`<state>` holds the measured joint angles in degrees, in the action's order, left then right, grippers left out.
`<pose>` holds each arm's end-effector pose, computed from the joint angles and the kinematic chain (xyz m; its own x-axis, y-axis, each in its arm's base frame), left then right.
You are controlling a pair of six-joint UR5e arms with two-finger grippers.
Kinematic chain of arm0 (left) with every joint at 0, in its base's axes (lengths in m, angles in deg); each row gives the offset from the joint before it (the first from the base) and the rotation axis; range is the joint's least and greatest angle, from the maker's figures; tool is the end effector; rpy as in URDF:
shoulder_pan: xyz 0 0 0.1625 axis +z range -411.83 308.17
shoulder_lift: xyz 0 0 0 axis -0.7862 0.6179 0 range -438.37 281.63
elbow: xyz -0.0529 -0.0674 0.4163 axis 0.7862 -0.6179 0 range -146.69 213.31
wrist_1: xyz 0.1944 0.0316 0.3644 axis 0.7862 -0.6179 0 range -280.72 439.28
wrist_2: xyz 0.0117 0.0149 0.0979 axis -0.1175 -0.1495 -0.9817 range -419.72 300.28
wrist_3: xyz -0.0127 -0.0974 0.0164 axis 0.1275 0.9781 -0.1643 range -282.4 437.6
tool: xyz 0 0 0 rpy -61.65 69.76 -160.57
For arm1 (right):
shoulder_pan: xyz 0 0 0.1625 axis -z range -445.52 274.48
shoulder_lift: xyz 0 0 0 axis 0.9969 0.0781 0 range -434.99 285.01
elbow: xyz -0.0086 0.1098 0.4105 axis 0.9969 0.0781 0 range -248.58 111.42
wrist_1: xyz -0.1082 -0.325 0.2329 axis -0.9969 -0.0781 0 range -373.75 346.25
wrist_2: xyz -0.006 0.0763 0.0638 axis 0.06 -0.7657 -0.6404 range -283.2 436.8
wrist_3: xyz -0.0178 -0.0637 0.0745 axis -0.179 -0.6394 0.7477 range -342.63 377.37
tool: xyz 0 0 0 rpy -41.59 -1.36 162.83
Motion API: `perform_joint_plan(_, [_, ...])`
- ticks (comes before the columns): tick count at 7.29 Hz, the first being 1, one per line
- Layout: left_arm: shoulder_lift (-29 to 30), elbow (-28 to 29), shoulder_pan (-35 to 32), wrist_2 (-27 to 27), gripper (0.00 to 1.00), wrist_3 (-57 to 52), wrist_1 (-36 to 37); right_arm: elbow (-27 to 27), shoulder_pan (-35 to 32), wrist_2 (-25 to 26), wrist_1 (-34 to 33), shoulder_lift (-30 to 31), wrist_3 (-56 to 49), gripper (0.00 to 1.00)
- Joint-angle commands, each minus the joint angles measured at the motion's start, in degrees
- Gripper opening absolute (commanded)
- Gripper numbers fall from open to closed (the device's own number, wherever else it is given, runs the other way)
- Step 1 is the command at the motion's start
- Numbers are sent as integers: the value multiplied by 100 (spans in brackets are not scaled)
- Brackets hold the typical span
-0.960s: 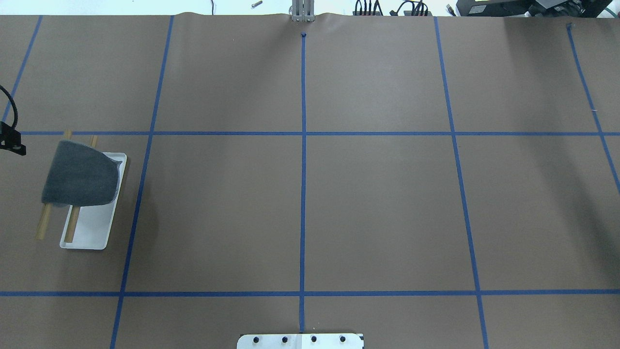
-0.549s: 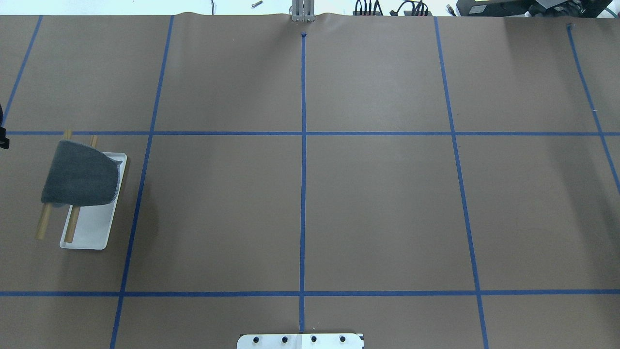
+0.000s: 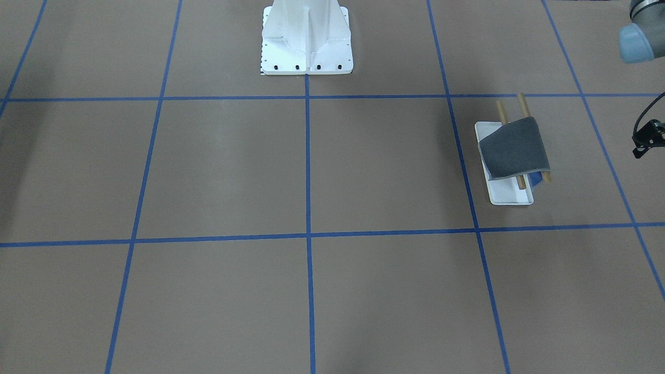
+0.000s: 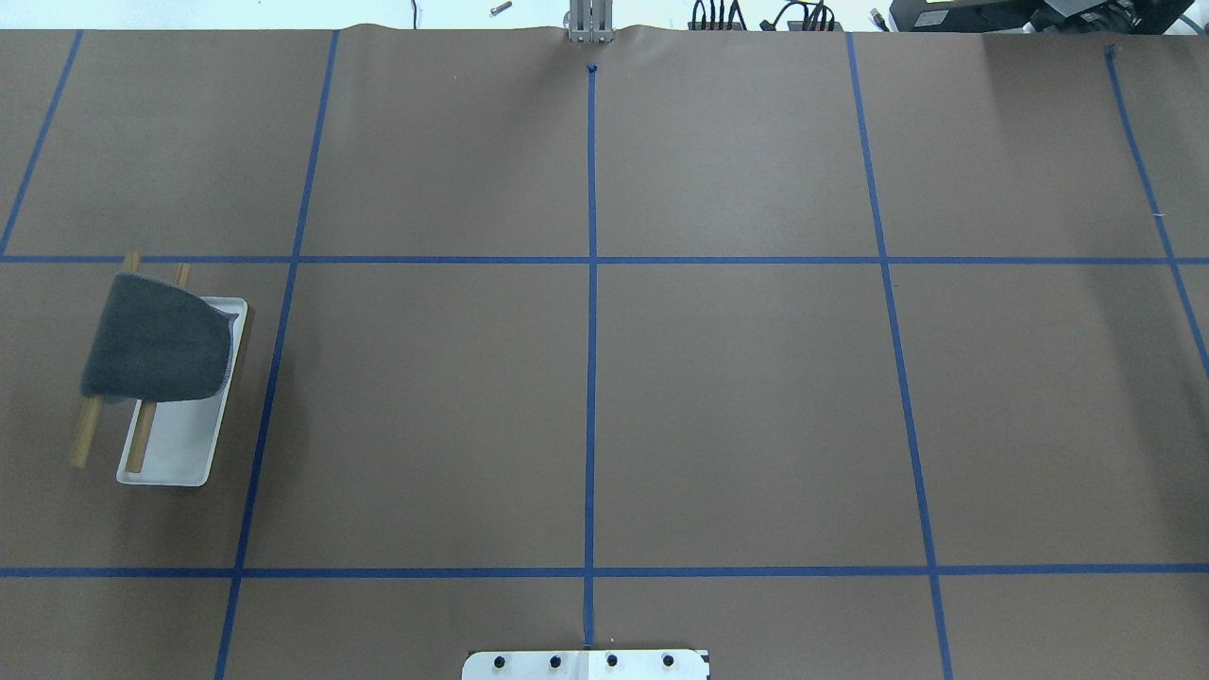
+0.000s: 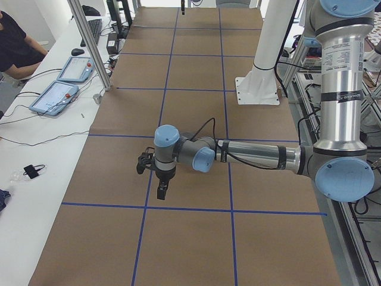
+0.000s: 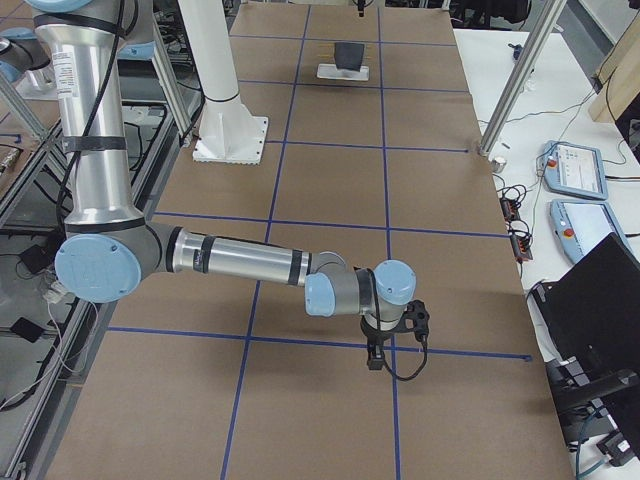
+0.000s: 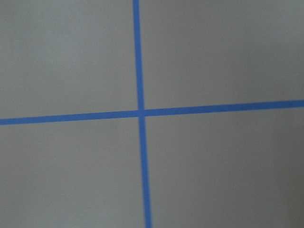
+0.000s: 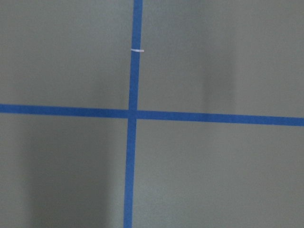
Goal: Hang towel on rack
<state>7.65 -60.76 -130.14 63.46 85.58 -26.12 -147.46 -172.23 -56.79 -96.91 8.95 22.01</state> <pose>0.0203 -0.4871 0.6395 0.8094 0.1788 -0.5594 -0.0838 0.9780 0.1913 0.0336 -0.5403 0.6887 0.7242 0.0181 0.6894 -0.0012 0.9997 -0.0249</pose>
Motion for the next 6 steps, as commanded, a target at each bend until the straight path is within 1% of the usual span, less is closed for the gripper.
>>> perform_joint_plan(1, [45,205,-114,5,98,-403,-304,-467,-320,-177,-778,-194,10,100])
perform_joint_plan(2, [46,214,-114,-4,98,-385,-593,-1036,-320,-168,-1529,-202,10,100])
perform_joint_plan(3, [55,266,-114,-30,98,-272,-622,-1616,-320,-160,-2154,-176,19,100])
perform_joint_plan(4, [55,241,-114,-22,98,129,-553,-1866,-311,-168,-2239,-80,28,100])
perform_joint_plan(5, [20,206,-114,4,98,238,-535,-1807,-268,-142,-2161,182,2,100])
perform_joint_plan(6, [-41,197,-132,274,98,239,-526,-1755,-207,-142,-1830,316,28,100])
